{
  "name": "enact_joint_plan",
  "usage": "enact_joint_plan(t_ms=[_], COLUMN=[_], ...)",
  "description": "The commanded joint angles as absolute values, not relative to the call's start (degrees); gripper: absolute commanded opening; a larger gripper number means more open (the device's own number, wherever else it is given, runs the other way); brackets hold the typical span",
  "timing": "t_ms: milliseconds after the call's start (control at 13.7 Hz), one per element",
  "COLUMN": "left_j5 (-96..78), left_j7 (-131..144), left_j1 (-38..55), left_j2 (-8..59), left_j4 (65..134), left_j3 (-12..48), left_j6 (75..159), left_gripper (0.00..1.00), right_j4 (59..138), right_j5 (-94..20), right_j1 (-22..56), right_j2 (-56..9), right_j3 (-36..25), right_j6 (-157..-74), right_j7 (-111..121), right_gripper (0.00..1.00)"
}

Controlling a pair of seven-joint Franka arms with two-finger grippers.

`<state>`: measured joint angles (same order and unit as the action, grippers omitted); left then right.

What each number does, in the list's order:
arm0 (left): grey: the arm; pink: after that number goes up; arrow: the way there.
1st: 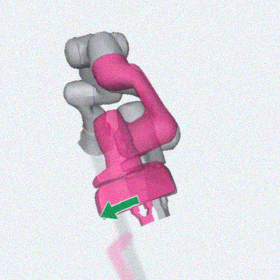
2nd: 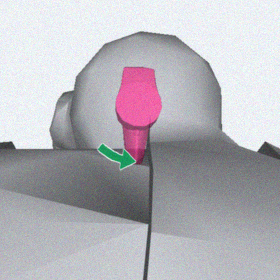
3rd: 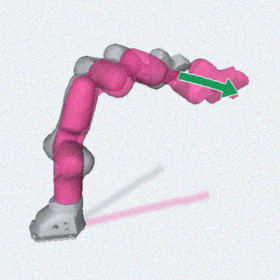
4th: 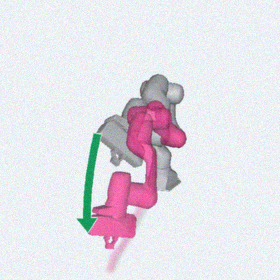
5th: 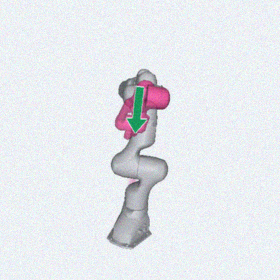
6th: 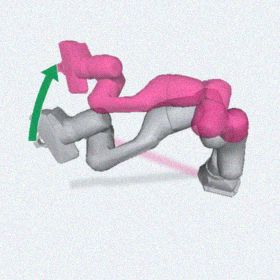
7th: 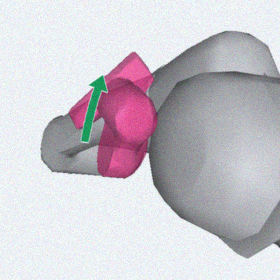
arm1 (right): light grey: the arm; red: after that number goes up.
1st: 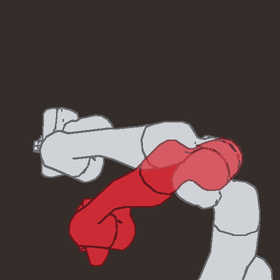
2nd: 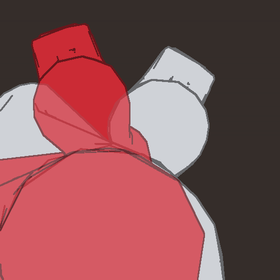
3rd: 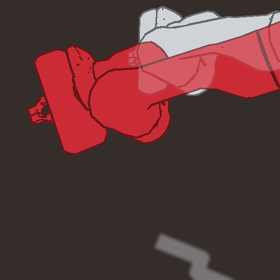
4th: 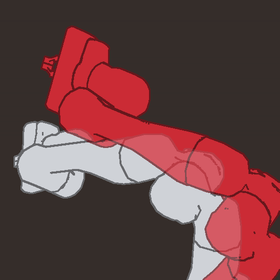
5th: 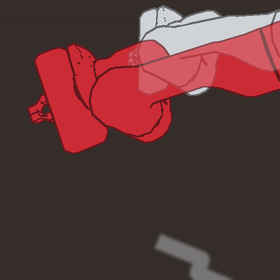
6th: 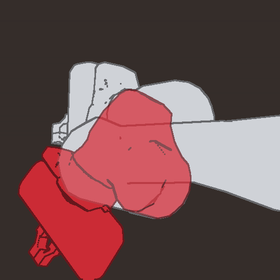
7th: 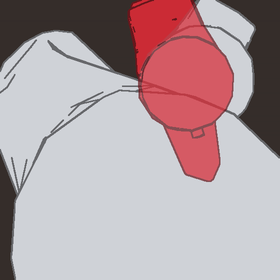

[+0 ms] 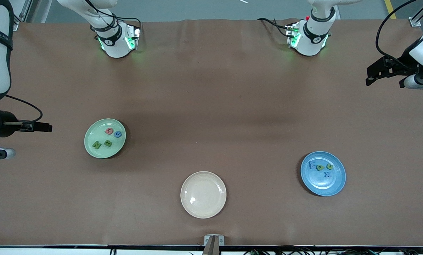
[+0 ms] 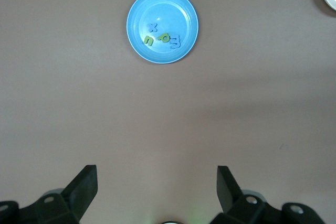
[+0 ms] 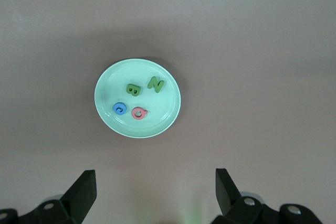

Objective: Sort upper and lower case letters into plates

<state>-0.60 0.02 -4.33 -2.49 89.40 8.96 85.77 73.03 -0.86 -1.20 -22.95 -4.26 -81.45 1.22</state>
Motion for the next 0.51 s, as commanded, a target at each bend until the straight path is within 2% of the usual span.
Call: enact_joint_plan(t_ms=[0,146,437], left_j5=[0.18,0.18,0.18], left_j7=[1.23,1.23,1.23], left_j1=[-4.39,-4.57,-4.66], left_j2=[-4.13,-4.04,-4.04], left_j4=[90.79,90.79,90.97], left_j3=[9.84,9.84,9.84], left_j6=[86.57,86.57,86.57], left_gripper=[1.00,1.00,1.00], right_j4=[72.51,73.12,81.01], right_j5=[-1.14,-1.32,-1.23], right_j1=[-1.58,-1.41,-1.06], right_j2=[-20.93,-19.52,-13.11], right_j3=[-3.78,-3.69,-3.69], right_j6=[-80.42,-79.90,-82.70], right_j7=[1.58,2.20,2.20], right_gripper=[1.00,1.00,1.00])
